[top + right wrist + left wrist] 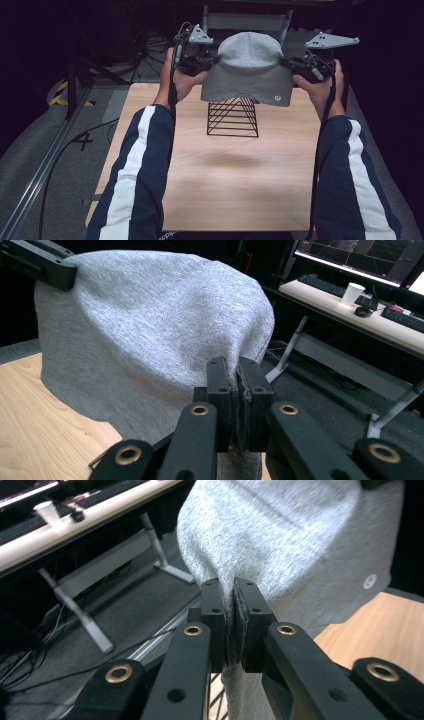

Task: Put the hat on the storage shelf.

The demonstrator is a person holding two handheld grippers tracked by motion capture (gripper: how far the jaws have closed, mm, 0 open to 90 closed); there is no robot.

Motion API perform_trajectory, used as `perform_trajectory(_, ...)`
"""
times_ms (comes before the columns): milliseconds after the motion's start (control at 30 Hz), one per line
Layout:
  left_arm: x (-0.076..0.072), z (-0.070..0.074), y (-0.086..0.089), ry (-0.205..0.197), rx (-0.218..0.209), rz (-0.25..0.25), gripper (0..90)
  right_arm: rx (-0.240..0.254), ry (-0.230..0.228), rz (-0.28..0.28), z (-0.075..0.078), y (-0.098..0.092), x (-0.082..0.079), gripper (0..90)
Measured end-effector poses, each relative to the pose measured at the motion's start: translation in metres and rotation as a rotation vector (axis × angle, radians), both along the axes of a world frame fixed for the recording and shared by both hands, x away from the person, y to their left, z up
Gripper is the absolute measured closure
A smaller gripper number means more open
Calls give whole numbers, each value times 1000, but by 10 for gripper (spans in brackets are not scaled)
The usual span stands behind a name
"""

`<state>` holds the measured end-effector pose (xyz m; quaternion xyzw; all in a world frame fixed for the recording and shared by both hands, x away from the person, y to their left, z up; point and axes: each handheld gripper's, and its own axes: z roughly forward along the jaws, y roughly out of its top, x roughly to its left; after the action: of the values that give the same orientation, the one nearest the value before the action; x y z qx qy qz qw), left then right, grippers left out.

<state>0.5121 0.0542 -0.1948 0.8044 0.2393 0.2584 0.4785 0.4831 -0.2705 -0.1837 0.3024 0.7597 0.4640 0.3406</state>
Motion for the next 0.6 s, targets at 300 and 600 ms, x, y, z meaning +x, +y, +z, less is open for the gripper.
perform_trajectory(300,17,-15,1,33,3,41,843,9,32,-8,-15,5,18,854)
perform_trajectory(600,27,-14,1,10,7,85,844,18,16,-22,-16,10,31,854)
